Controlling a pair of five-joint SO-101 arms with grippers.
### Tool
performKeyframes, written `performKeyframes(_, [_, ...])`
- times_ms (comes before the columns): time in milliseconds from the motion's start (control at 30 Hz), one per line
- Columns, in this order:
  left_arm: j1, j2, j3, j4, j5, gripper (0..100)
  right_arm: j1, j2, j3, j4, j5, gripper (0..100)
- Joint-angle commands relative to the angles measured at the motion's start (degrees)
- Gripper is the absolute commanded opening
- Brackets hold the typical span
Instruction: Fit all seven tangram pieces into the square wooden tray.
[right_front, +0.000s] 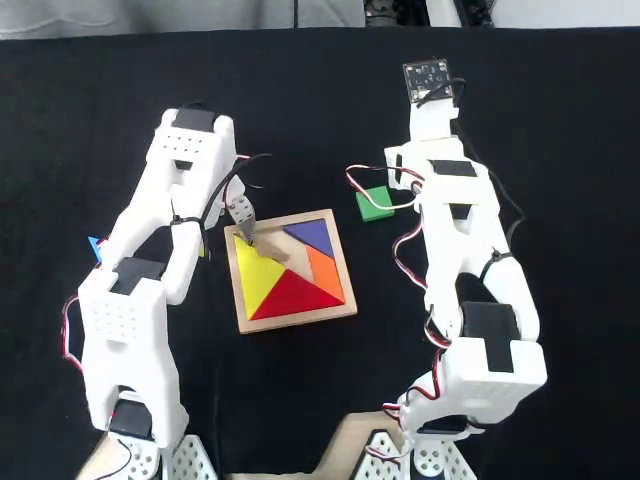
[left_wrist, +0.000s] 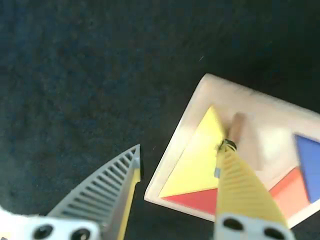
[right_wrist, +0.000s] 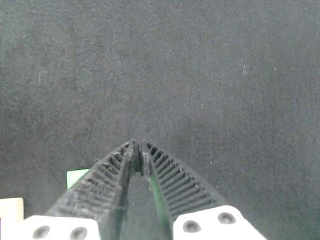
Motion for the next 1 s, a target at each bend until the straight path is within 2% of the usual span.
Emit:
performKeyframes(0, [0.66, 0.44, -0.31, -2.20, 0.18, 24, -0.62, -0.13, -0.31, -0.97, -0.35, 1.1])
performKeyframes(633, [3.30, 1.93, -2.24, -3.78, 0.18, 25, -0.62, -0.13, -0.31, -0.88, -0.35, 1.1])
performKeyframes(967, [8.04, 3.69, -2.59, -9.05, 0.18, 25, -0.70, -0.13, -0.22, -0.88, -0.35, 1.1])
